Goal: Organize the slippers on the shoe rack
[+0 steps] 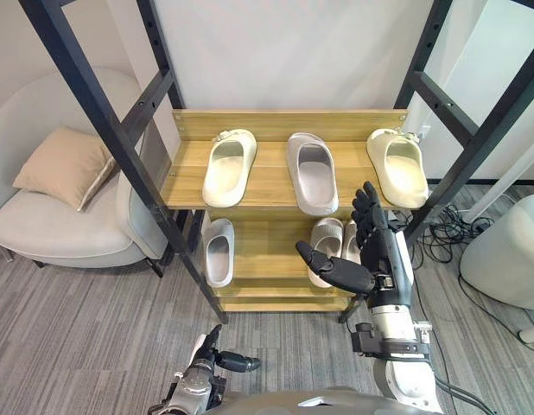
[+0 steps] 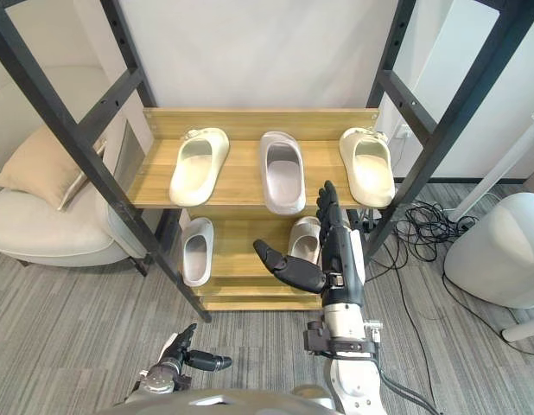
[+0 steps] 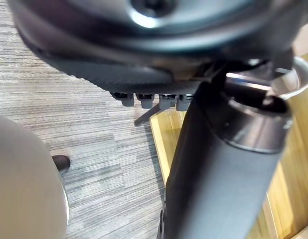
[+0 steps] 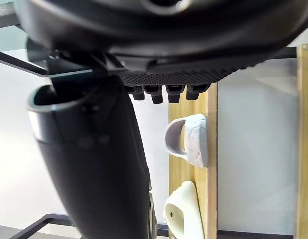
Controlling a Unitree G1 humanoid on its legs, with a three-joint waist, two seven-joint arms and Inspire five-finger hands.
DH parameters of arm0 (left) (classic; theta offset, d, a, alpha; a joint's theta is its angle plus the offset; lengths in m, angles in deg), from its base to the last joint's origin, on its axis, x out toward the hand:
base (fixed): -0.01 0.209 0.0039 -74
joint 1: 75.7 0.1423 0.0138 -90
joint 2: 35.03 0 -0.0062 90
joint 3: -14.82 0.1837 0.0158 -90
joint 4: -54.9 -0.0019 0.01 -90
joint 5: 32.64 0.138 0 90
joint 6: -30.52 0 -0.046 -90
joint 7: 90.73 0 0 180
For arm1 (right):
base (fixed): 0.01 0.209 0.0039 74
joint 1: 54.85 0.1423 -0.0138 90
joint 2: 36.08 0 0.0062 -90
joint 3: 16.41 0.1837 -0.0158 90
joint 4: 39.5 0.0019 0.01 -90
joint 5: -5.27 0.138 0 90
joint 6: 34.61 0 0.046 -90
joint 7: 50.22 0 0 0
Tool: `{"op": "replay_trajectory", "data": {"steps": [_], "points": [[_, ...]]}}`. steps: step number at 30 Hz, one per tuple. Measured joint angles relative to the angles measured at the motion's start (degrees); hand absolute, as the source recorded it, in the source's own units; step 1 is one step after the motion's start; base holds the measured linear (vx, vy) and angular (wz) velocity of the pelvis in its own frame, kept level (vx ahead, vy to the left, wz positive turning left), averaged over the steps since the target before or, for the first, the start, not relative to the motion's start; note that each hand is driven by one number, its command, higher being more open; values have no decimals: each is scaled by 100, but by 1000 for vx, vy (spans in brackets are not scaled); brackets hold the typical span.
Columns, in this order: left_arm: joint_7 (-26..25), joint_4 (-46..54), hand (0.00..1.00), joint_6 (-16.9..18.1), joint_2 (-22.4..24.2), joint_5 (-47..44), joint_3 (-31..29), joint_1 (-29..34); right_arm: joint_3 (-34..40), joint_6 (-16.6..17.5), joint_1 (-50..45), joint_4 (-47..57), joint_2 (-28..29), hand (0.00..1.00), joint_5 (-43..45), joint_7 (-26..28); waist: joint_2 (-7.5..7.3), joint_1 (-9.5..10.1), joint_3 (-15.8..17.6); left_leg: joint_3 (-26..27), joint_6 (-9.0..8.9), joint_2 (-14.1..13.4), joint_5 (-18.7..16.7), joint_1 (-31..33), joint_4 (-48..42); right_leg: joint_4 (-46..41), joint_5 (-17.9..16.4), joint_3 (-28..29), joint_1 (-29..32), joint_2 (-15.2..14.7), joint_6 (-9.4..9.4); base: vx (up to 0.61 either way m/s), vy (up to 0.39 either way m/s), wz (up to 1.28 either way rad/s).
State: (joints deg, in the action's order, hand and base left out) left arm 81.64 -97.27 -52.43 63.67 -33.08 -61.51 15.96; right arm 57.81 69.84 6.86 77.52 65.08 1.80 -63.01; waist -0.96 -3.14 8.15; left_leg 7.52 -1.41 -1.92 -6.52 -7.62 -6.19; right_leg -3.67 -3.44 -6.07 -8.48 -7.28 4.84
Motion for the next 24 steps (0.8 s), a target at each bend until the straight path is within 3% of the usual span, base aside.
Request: {"op": "replay_trajectory", "data": {"steps": [9, 24], "points": [[11, 2, 100, 37, -5, 21, 74, -4, 166, 60, 158, 480, -26, 100, -157, -312, -1, -15, -1, -3, 2, 14, 1, 5, 16, -13, -4, 12, 18, -14, 6, 0, 0, 0], [193, 59, 100, 35, -2, 107, 68, -4, 1112, 39, 1207, 344, -168, 100, -779, -553, -8, -16, -2, -187, 42, 57, 27, 152, 71, 82, -14, -156, 43, -38, 23, 7, -13, 6]]}}
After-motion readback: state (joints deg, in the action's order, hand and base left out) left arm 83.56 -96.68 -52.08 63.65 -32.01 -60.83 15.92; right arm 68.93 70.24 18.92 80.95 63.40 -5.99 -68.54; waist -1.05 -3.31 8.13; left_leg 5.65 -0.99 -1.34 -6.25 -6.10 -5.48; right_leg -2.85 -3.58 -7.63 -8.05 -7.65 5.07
